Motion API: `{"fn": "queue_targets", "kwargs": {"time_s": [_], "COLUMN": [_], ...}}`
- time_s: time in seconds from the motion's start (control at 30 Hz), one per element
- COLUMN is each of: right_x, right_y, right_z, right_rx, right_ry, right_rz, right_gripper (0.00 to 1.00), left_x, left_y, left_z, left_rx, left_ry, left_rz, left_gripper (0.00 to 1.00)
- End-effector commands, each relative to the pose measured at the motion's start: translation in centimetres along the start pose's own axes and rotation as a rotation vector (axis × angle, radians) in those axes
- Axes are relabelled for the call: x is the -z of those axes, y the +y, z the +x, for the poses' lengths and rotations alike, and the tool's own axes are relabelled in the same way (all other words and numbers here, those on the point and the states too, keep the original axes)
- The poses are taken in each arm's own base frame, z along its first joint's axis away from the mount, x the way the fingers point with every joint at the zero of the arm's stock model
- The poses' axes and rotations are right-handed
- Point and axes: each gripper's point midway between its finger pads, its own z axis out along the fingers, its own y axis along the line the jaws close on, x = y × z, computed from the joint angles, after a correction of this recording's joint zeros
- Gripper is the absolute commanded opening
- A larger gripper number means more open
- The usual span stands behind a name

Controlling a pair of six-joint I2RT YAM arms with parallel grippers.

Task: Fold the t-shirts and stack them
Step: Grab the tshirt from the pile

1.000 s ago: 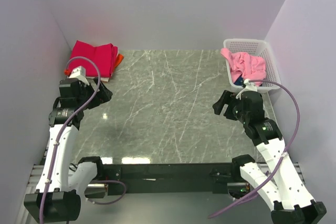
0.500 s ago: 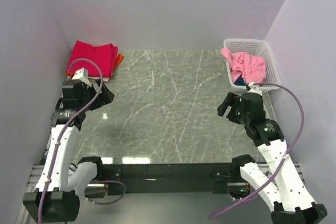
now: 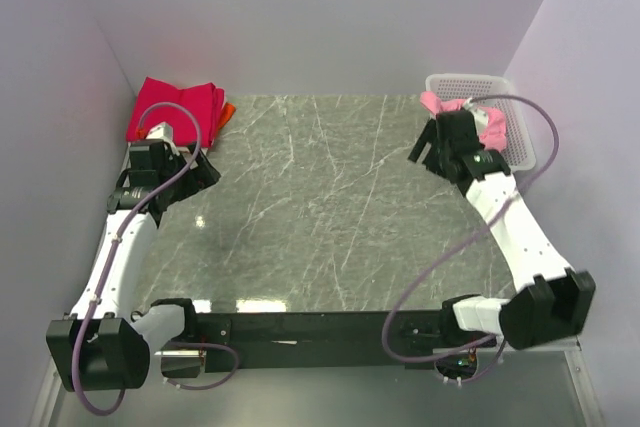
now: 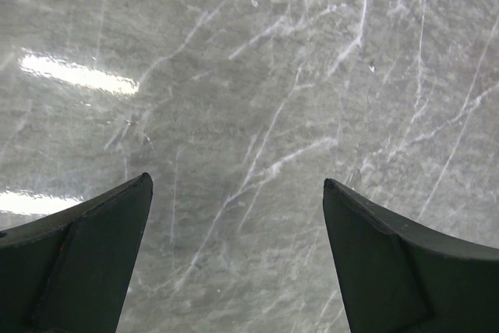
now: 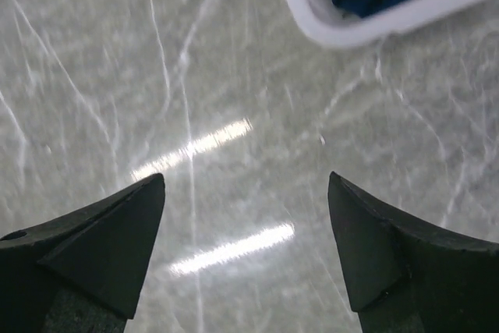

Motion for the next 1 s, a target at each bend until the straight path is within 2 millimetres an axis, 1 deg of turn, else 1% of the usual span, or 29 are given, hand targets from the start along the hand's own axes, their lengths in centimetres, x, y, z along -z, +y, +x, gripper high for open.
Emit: {"fn": "queue_targets", "kwargs": {"time_s": [0.0,0.07,0.1,0.17,0.2,0.23,0.27,0.3,0.33,0.37,0.4,0.43,0.47,0.5,0.53,0.57,0.63,0.67,0.73,0.77,0.83,0.87,0.93,0.97], "right_x": [-1.5,-3.1,-4.6,-6.2,-7.3,-8.0,-8.6,-9.6,-10.2,-10.6,-11.8,-12.4,-13.8,-14.1,-14.7,-15.9,-17.2,-18.4,-19.6,-20.6,-21.7,-22.8,-23.8,-24.6], "right_y": [1.5,1.6,1.6,0.5,0.7,0.0,-0.3,-0.2,-1.6,-2.0,-2.4,-2.8,-3.9,-4.2,-4.3,-5.0,-5.4,-5.6,-6.4,-6.9,-7.8,-8.1,-8.6,-8.7], "right_z": [-7.6,-8.9,-9.8,-10.9,-11.8,-12.5,-12.9,-13.6,-14.4,-14.7,-15.2,-15.4,-15.0,-15.6,-15.6,-15.3,-14.9,-14.5,-13.9,-13.2,-12.5,-11.9,-11.5,-11.2], "right_rx": [-0.141,-0.178,-0.21,-0.247,-0.261,-0.28,-0.29,-0.297,-0.323,-0.331,-0.341,-0.348,-0.358,-0.374,-0.379,-0.386,-0.394,-0.395,-0.396,-0.397,-0.403,-0.404,-0.407,-0.403], "right_ry": [-0.175,-0.164,-0.148,-0.135,-0.134,-0.134,-0.134,-0.131,-0.138,-0.135,-0.132,-0.124,-0.098,-0.105,-0.092,-0.074,-0.052,-0.032,-0.014,0.006,0.018,0.032,0.044,0.053], "right_rz": [0.011,0.036,0.065,0.115,0.122,0.136,0.145,0.15,0.18,0.196,0.21,0.22,0.251,0.253,0.251,0.264,0.27,0.279,0.308,0.331,0.362,0.374,0.381,0.386], "right_gripper": [0.91,0.91,0.91,0.9,0.9,0.9,0.9,0.89,0.89,0.89,0.89,0.89,0.88,0.88,0.88,0.88,0.87,0.87,0.86,0.86,0.86,0.86,0.85,0.85], "left_x": [0.5,-0.3,-0.5,-1.3,-1.7,-1.9,-2.6,-2.8,-2.9,-3.7,-4.0,-4.1,-5.1,-5.3,-6.0,-6.4,-7.4,-7.8,-8.6,-8.9,-9.5,-9.7,-10.1,-10.2], "left_y": [-0.5,0.2,0.2,-0.1,-0.4,-0.7,-0.7,-0.8,-1.2,-1.0,-0.9,-1.3,-1.0,-1.0,-1.1,-1.2,-1.3,-1.4,-1.6,-1.5,-1.5,-1.5,-1.1,-1.1], "left_z": [-3.1,-3.1,-3.1,-3.0,-3.3,-3.7,-3.7,-4.0,-5.1,-5.1,-5.7,-6.8,-6.8,-7.2,-7.9,-8.1,-8.7,-8.8,-9.1,-9.2,-9.4,-9.5,-9.8,-9.9], "left_rx": [-0.006,0.002,0.008,0.024,0.025,0.027,0.032,0.03,0.026,0.023,0.021,0.015,0.008,0.005,0.001,-0.001,-0.002,-0.002,-0.008,-0.008,-0.016,-0.019,-0.022,-0.02], "left_ry": [-0.1,-0.092,-0.087,-0.067,-0.071,-0.074,-0.061,-0.063,-0.083,-0.07,-0.076,-0.092,-0.071,-0.07,-0.065,-0.06,-0.048,-0.042,-0.027,-0.018,-0.006,-0.001,0.009,0.013], "left_rz": [-0.018,-0.05,-0.053,-0.039,-0.024,-0.016,-0.019,-0.02,-0.014,-0.027,-0.037,-0.035,-0.048,-0.054,-0.057,-0.058,-0.056,-0.052,-0.041,-0.043,-0.042,-0.042,-0.053,-0.051], "left_gripper": [0.96,0.97,0.97,0.97,0.97,0.97,0.97,0.97,0.97,0.97,0.97,0.97,0.97,0.97,0.97,0.97,0.97,0.97,0.97,0.97,0.97,0.97,0.96,0.96]}}
